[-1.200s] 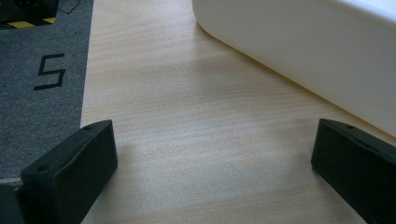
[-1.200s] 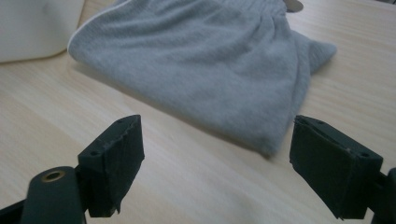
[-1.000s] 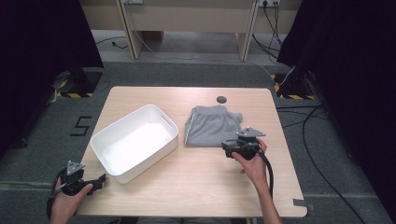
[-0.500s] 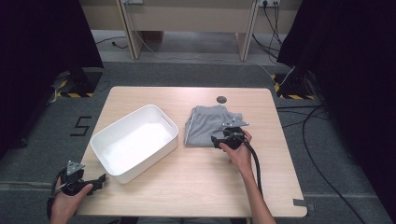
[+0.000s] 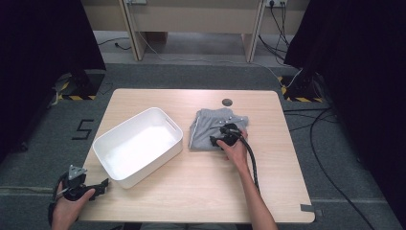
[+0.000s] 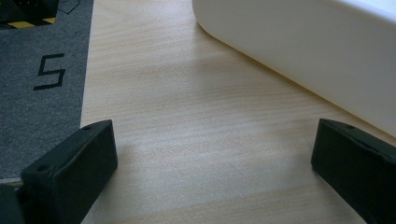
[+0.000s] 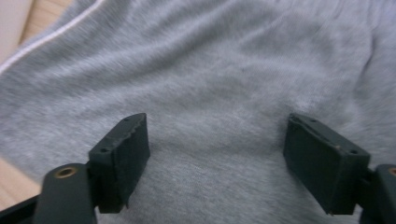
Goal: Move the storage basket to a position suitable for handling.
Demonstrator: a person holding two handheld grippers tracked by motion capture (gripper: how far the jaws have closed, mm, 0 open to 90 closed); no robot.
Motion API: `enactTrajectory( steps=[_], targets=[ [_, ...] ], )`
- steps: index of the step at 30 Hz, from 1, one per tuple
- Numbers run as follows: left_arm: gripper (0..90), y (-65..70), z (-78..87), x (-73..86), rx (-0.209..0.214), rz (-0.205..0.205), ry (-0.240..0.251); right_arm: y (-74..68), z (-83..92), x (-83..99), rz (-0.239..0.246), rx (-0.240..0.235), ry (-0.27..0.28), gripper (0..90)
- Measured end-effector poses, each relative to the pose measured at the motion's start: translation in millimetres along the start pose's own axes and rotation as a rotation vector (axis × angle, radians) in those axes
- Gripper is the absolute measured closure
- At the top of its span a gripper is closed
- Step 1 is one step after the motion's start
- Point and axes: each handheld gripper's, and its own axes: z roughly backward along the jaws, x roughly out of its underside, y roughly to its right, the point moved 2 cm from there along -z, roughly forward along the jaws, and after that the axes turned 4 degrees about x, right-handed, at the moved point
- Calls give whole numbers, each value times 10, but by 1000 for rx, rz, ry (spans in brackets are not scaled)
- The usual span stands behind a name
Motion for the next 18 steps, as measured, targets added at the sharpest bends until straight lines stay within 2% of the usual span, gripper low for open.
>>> enactTrajectory(
  steps=[3,9,15,18],
  targets=[
    [0,0,0,0,0,0,0,0,0,7,-7,1,1,216],
    [0,0,0,0,0,0,0,-23,46,55,9,-1,-8,215],
    [0,0,0,0,0,0,0,-100,187,190,32,-18,-21,213],
    [0,0,0,0,0,0,0,-188,281,285,50,-26,-23,211]
  ],
)
